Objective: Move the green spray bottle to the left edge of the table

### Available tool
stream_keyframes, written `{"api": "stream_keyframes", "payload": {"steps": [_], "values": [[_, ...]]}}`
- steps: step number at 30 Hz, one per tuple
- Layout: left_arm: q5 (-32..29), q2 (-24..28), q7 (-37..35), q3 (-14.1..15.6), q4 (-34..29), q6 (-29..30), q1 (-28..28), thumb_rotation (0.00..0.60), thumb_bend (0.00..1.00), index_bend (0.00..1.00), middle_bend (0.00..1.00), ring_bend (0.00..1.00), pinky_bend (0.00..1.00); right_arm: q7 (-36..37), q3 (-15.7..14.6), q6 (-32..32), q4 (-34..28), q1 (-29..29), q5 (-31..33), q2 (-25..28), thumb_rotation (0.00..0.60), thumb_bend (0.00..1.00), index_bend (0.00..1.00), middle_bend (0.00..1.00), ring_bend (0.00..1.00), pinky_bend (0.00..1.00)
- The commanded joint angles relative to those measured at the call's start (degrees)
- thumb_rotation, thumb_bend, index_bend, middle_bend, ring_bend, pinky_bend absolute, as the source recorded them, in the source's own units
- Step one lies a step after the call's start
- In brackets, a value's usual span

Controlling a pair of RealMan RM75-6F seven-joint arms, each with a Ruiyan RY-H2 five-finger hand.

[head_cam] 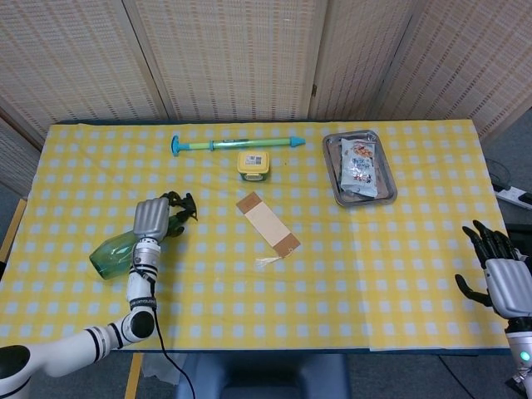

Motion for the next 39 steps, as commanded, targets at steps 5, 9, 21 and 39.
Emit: {"api": "stream_keyframes", "payload": {"steps": [5,9,21,39], "values": [[-2.78,-2.55,0.09,0.75,6.99,-2.62,-1.43,0.600,0.22,0.35,0.42,1.00,1.00,0.09,0.13,-0.18,0.16,0.09,0.38,-0.05,0.600,0.39,0.00,0.00,0.00,0.00],[-4.92,-3.89,1.99,0.74,10.65,-3.66,-2.50,0.600,0.22,0.35,0.42,1.00,1.00,0.34,0.18,-0.53,0.28,0.22,0.63,0.01,0.600,0.39,0.00,0.00,0.00,0.00],[-5.78,-6.97,1.16,0.53,17.91,-7.27,-4.60,0.600,0.23,0.35,0.42,1.00,1.00,1.04,0.38,-0.36,0.58,0.12,1.00,0.16,0.600,0.39,0.00,0.00,0.00,0.00],[-6.06,-9.27,0.77,-0.39,23.26,-8.11,-5.32,0.600,0.45,0.44,0.59,1.00,1.00,1.63,0.37,0.55,0.80,-0.28,0.61,0.29,0.600,0.39,0.00,0.00,0.00,0.00]]}}
